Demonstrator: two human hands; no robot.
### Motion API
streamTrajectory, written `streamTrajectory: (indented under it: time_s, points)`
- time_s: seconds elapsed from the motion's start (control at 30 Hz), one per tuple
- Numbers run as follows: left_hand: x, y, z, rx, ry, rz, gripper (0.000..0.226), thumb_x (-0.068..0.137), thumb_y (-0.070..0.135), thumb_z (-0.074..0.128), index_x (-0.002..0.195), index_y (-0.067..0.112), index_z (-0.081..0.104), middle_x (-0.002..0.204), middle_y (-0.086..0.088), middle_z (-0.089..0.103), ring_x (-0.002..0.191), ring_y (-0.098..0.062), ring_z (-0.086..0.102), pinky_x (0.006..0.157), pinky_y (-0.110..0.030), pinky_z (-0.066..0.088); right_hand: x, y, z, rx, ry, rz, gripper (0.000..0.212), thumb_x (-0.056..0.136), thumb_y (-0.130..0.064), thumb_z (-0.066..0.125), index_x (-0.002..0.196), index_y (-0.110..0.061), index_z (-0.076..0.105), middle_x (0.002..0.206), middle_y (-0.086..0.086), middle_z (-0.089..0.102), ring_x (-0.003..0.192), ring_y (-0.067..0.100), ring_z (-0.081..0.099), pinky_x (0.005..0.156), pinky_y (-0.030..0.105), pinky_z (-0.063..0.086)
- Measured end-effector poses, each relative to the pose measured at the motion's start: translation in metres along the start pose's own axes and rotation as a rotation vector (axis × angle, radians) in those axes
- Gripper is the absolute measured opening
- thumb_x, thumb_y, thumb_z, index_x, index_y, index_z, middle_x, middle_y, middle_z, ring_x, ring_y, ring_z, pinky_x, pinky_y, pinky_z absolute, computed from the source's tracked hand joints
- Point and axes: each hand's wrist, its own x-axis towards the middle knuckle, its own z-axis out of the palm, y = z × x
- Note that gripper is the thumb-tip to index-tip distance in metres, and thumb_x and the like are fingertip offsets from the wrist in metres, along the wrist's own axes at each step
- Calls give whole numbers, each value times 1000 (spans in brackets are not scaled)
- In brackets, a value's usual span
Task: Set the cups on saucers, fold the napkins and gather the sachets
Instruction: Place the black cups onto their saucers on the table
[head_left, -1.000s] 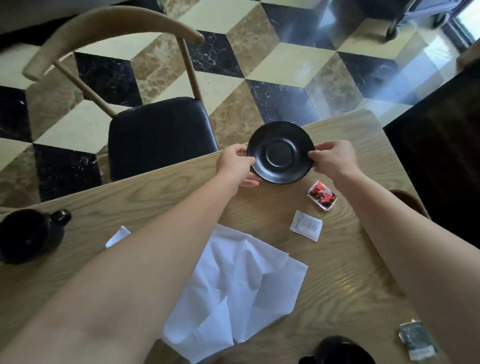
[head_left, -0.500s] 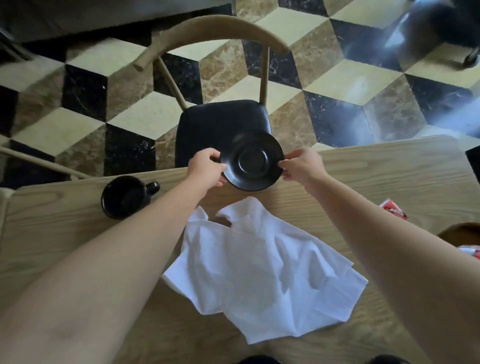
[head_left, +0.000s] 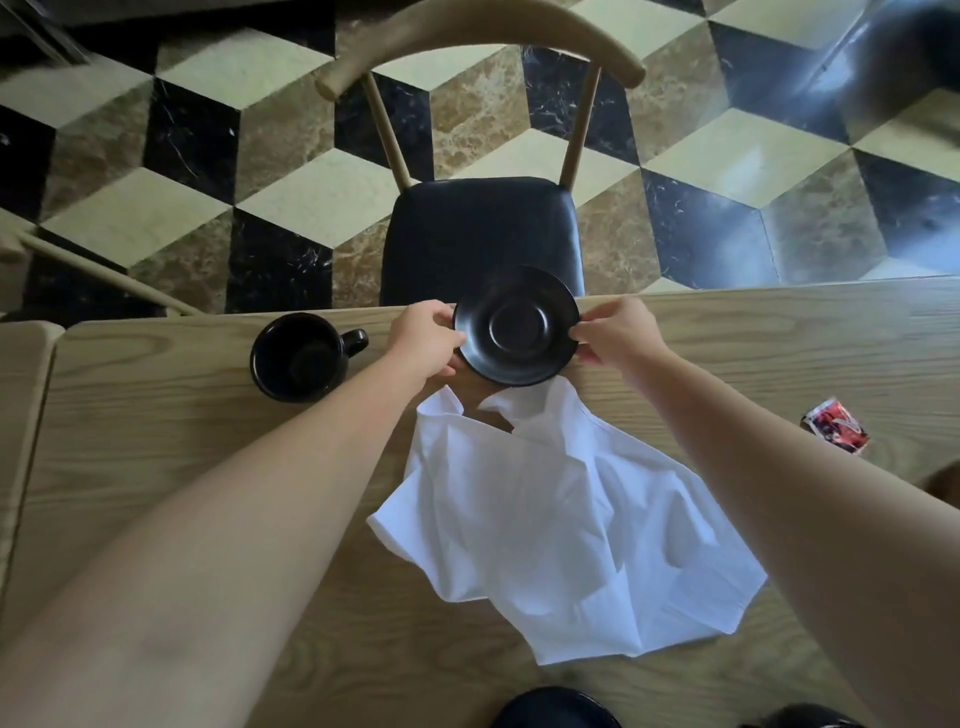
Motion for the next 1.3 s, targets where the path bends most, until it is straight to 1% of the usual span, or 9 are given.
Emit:
streamTrajectory:
  time_s: [0.27,0.37,0.5,0.6,0.7,0.8,0.93,1.13,1.3]
  points:
    - [-1,-1,0,-14,21,3,22,90,8,69,110,15,68,83,-8,73,66,-23,75,62,-32,64,1,3,-1,45,-17,41,12,81,1,66,87,3,76,74,14,68,65,27,72,62,33,64]
    - [-1,0,4,8,33,11,21,90,10,67,109,18,66,84,-4,71,61,-19,73,54,-25,59,2,7,-1,74,-23,55,14,83,0,69,73,-10,72,79,15,71,70,27,75,55,27,60]
    - [-9,4,2,32,4,-23,25,91,19,61,114,20,52,91,-5,69,65,-20,73,53,-28,55,-2,9,-2,95,-35,47,2,85,-10,74,86,-9,73,88,14,75,79,23,75,62,33,61]
    - [-31,11,0,27,165,-22,25,89,28,54,109,15,45,95,-6,63,79,-26,66,60,-31,52,-16,8,-21,115,56,-58,17,84,-18,74,93,-4,75,79,6,72,74,17,71,68,38,61]
    - [-94,13,19,-131,300,141,15,85,22,52,99,18,46,75,9,57,70,-16,59,54,-22,45,-64,29,-54,280,79,-131,22,83,-20,73,103,-13,77,78,-3,75,74,9,75,64,26,59]
    - [-177,1,59,-242,112,250,12,84,24,54,94,29,50,64,21,57,58,0,57,55,-12,43,-124,79,-86,351,91,-116,11,85,-14,70,94,-20,75,76,-4,75,71,9,73,61,21,57]
    - [-262,-28,127,-212,-249,149,13,85,23,57,94,32,56,73,11,59,67,-19,68,57,-20,48,-195,153,-115,256,138,-14,12,87,-12,70,96,-17,74,85,1,75,74,9,71,64,21,53]
    - [-330,-63,197,-33,-461,49,13,88,30,64,99,30,56,77,5,55,64,-4,57,56,-14,41,-275,254,-149,-195,297,79,21,85,-20,71,105,-18,73,109,3,63,110,22,58,97,38,45]
    - [-342,-65,232,3,-548,-75,68,75,53,77,132,28,51,118,-1,55,103,-13,58,89,-38,56,-296,303,-153,-112,251,215,48,89,-42,71,128,-17,62,127,6,56,117,22,56,99,37,45]
